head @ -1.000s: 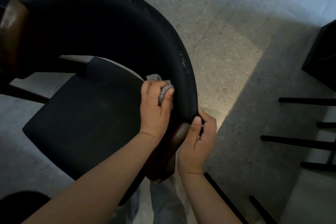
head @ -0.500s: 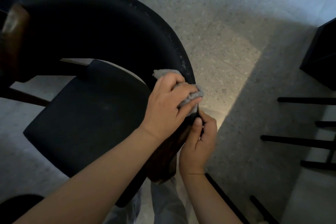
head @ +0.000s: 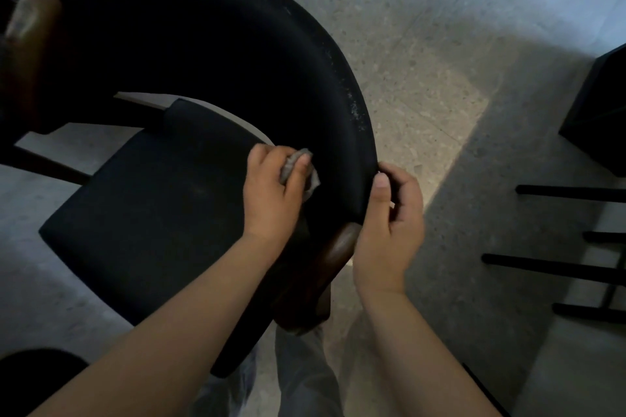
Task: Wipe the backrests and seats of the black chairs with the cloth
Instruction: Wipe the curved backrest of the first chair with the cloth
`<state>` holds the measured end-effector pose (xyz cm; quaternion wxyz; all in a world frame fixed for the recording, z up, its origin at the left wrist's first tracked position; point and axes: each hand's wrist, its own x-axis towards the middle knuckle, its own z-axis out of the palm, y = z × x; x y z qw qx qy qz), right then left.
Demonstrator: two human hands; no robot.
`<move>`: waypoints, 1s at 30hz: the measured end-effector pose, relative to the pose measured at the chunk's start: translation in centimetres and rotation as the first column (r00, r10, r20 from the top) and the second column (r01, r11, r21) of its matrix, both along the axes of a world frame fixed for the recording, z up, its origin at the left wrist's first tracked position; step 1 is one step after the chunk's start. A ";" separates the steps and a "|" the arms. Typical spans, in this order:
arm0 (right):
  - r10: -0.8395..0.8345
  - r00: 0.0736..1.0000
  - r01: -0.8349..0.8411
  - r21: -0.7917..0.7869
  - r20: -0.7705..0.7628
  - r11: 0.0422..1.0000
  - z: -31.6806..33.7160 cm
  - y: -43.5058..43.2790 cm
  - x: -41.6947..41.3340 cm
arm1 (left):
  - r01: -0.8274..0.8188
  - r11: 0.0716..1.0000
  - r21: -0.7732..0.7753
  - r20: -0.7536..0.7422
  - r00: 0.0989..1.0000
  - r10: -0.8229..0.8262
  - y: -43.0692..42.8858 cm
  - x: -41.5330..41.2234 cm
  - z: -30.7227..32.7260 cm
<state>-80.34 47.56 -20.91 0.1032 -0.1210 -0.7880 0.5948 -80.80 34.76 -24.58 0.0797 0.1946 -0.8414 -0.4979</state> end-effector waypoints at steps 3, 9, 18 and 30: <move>-0.053 0.997 0.058 0.080 -0.063 0.995 -1.2 -0.9 -0.4 | -0.009 0.992 0.125 -0.042 0.999 0.014 1.3 0.2 -0.6; -0.071 0.992 0.081 0.097 -0.104 0.992 -1.9 -0.8 -0.2 | -0.006 0.994 0.113 -0.044 0.999 0.011 2.5 0.5 -3.7; -0.068 0.992 0.082 0.136 -0.105 0.987 -1.9 -0.7 -0.1 | -0.094 0.968 0.233 0.298 0.954 0.021 1.1 1.4 -7.0; -0.034 0.994 0.056 0.207 -0.108 0.977 -1.4 -0.8 -0.1 | 0.076 0.994 0.077 -0.222 0.973 -0.057 0.1 -1.6 4.7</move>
